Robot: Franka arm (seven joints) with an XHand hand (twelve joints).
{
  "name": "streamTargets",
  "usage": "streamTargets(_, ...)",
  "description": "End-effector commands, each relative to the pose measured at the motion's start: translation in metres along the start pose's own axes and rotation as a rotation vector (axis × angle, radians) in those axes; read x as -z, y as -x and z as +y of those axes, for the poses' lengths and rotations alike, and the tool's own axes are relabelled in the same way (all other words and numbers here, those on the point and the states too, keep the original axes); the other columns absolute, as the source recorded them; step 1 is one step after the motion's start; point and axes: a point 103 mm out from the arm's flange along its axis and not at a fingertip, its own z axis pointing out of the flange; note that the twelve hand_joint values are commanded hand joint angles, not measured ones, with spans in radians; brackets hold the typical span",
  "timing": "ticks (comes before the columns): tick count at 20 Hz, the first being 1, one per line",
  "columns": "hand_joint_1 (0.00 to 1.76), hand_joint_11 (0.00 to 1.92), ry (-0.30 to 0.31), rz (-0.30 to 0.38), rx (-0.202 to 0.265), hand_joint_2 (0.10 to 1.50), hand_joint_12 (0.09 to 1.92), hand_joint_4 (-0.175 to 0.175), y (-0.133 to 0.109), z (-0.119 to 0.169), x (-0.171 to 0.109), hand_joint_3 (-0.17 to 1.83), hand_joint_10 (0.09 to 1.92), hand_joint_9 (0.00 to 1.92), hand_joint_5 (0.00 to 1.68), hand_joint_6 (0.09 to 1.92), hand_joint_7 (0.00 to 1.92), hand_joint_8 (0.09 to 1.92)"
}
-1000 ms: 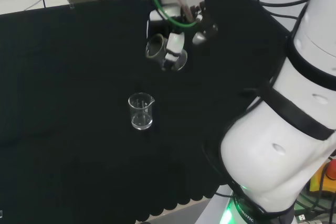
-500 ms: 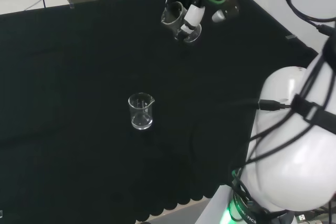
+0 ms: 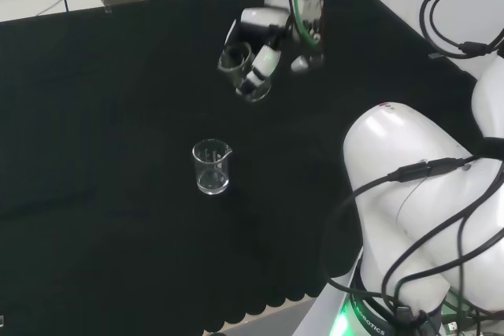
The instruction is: Place the beaker back on the table.
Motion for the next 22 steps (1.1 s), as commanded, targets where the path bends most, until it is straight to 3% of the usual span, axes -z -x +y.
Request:
streamTargets(1, 1.43, 1.43, 0.028, 0.008, -0.031, 0.63, 0.57, -0.175, 0.027, 0.031, -0.049, 0.59, 0.09, 1.62, 1.36, 0.45, 1.27, 0.67)
streamTargets(7, 1.43, 1.43, 0.099, 0.024, -0.054, 0.64, 0.57, -0.175, 0.040, 0.035, -0.057, 0.58, 0.09, 1.62, 1.35, 0.45, 1.27, 0.68)
streamTargets(15, 1.43, 1.40, 0.117, 0.127, -0.081, 0.67, 0.57, -0.175, 0.061, 0.054, -0.074, 0.54, 0.09, 1.60, 1.33, 0.48, 1.25, 0.71)
streamTargets(18, 1.44, 1.40, 0.118, 0.168, -0.072, 0.52, 0.58, -0.175, 0.067, 0.064, -0.080, 0.80, 0.09, 1.66, 1.27, 0.64, 1.34, 0.71)
streamTargets(22, 1.45, 1.37, 0.145, 0.194, -0.065, 0.48, 0.58, -0.175, 0.071, 0.071, -0.084, 0.86, 0.09, 1.67, 1.25, 0.71, 1.35, 0.74)
